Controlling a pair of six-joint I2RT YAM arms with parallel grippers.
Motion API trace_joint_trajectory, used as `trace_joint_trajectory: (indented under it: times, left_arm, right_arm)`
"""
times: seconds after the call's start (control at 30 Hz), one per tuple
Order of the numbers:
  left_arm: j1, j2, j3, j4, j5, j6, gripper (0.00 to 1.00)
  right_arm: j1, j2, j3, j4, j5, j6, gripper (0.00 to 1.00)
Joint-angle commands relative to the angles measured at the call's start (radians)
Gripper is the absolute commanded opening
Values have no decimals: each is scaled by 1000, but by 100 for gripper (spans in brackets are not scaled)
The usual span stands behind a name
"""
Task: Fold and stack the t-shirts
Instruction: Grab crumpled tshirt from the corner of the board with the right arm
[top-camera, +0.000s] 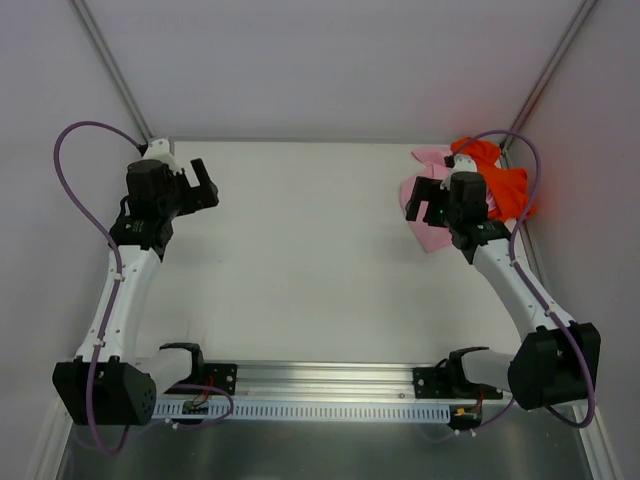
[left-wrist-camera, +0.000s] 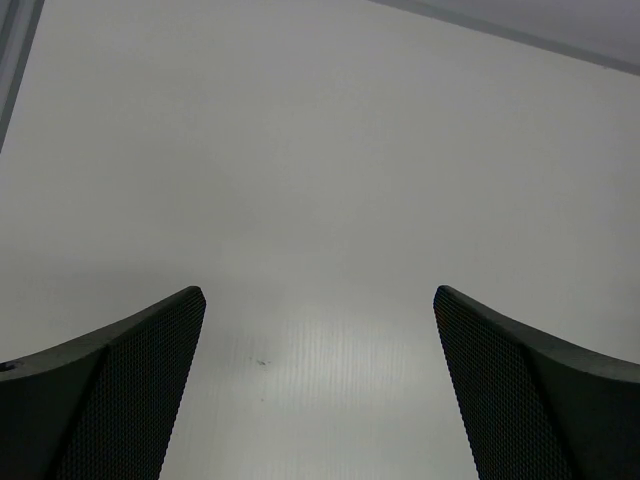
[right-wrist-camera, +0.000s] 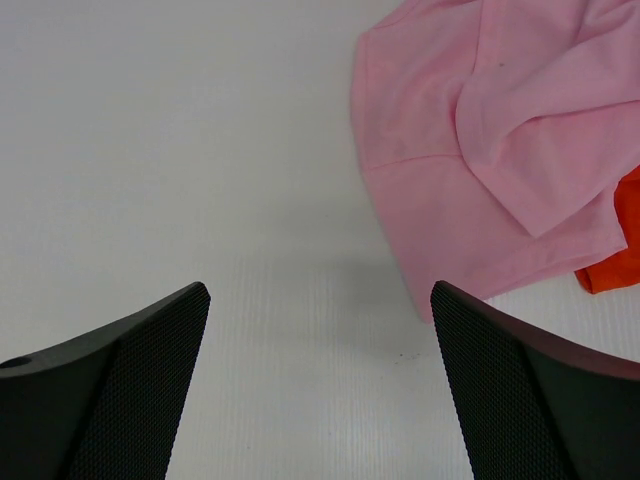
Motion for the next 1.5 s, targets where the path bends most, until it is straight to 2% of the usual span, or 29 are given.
trace_joint_trajectory:
  times: [0.0, 0.1, 0.23, 0.37, 0.43, 0.57, 0.73, 0.83, 0.93, 1.07, 1.23, 1.47]
  left_arm:
    - [-2, -38, -30, 22, 19, 36, 99]
    - [-2, -48, -36, -7, 36, 33, 99]
    - [-5, -35, -78, 21, 192, 57, 99]
    - [-40, -29, -88, 50, 192, 68, 99]
    - [-48, -29, -85, 57, 191, 65, 99]
    - [-86, -22, -101, 88, 191, 44, 99]
    - [-88, -5, -111, 79, 177, 31, 99]
    - [-86, -11, -108, 79, 171, 34, 99]
    - [-86, -14, -108, 82, 166, 42, 99]
    - [-86, 6, -104, 82, 154, 50, 99]
    - [-86, 18, -107, 80, 168, 59, 99]
    - [-86, 20, -107, 79, 157, 67, 99]
  right_arm:
    - [3, -8, 7, 32, 54, 14, 96]
    - [3, 31, 54, -19, 91, 20, 96]
    - [4, 66, 90, -46, 165, 63, 96]
    - [0, 118, 157, -100, 266, 62, 96]
    - [-20, 175, 246, -163, 304, 47, 96]
    - [-130, 379, 465, -275, 237, 47, 98]
    - [-134, 590, 759, -405, 326, -32, 99]
    - [-143, 729, 891, -500, 312, -24, 99]
    - [-143, 793, 921, -534, 307, -30, 99]
    - [-161, 803, 874, -606, 404, 20, 98]
    - [-203, 752, 752, -533, 315, 94, 95]
    - [-203, 828, 846, -501, 265, 94, 93]
